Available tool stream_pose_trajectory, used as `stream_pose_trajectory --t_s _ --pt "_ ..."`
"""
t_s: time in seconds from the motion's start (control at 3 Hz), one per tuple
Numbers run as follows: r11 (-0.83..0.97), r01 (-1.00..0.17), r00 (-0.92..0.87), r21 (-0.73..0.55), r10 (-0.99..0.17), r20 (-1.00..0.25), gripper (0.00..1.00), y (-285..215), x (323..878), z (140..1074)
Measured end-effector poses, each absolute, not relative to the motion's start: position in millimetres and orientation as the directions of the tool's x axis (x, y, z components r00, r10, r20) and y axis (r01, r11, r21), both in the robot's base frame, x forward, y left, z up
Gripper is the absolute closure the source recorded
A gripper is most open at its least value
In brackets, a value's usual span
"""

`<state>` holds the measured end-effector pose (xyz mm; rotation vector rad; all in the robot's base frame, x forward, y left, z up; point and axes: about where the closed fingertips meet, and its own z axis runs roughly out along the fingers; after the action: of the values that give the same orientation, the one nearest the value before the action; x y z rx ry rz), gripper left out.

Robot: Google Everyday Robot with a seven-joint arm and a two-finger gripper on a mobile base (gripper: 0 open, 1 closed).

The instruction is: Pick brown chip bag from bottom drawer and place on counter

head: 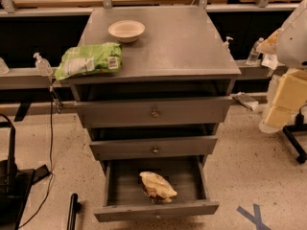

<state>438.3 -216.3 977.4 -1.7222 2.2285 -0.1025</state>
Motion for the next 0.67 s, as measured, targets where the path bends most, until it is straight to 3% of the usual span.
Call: stream_pose_trajectory --t_s 0.67 --pt "0.266 -0.946 -0.228 -0.185 -0.952 -0.206 0.00 -211 443 956"
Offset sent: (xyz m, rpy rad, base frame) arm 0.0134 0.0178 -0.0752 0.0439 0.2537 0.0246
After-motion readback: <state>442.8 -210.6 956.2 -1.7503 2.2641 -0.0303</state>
